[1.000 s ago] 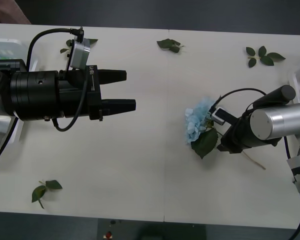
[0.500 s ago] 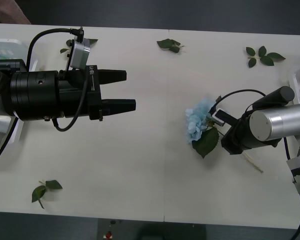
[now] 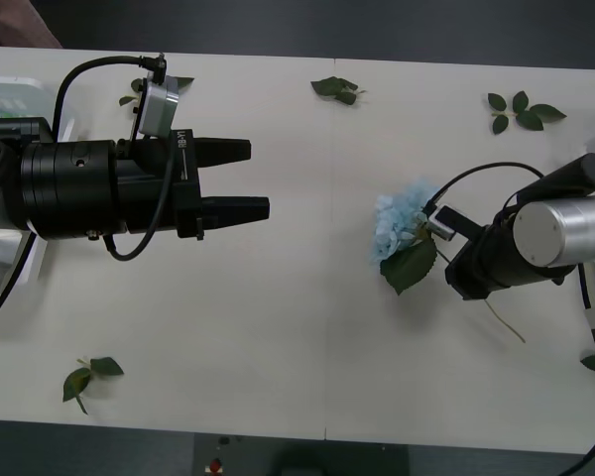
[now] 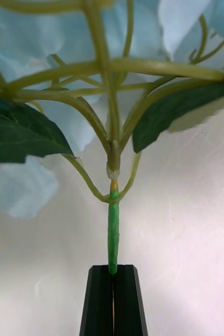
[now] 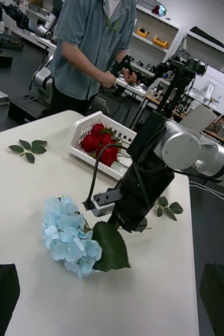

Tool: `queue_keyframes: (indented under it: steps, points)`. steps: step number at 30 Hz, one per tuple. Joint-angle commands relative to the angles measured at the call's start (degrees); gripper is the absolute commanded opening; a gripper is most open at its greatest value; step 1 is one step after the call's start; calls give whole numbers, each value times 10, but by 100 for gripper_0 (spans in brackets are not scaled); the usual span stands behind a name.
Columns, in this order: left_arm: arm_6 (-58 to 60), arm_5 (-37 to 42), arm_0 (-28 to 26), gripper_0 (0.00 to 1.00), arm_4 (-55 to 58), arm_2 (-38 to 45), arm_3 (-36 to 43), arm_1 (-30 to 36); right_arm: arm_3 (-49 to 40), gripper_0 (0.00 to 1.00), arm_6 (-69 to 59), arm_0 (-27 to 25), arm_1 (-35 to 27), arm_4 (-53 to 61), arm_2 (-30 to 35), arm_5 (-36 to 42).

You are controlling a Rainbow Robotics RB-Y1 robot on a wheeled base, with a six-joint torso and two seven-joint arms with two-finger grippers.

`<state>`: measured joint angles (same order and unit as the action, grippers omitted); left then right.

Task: Put the red flowers into the right box and the blue flowers into the left box

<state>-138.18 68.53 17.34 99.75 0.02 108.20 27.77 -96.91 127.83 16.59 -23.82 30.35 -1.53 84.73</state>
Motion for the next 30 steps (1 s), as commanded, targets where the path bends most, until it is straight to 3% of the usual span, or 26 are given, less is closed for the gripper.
queue_keyframes:
  steps: [1, 14, 28, 30]
  points:
    - [-23, 5, -6, 100, 6, 5, 19, 17, -76, 0, 9, -6, 5, 51, 44, 43]
    - [-23, 5, -6, 100, 6, 5, 19, 17, -90, 0, -3, 6, 6, 361, 174, 98]
    - [-23, 5, -6, 100, 6, 5, 19, 17, -90, 0, -197, 77, 5, 546, 189, 105]
    - [-18, 3, -29, 100, 9, 0, -2, 0, -90, 0, -235, 92, 6, 561, 188, 105]
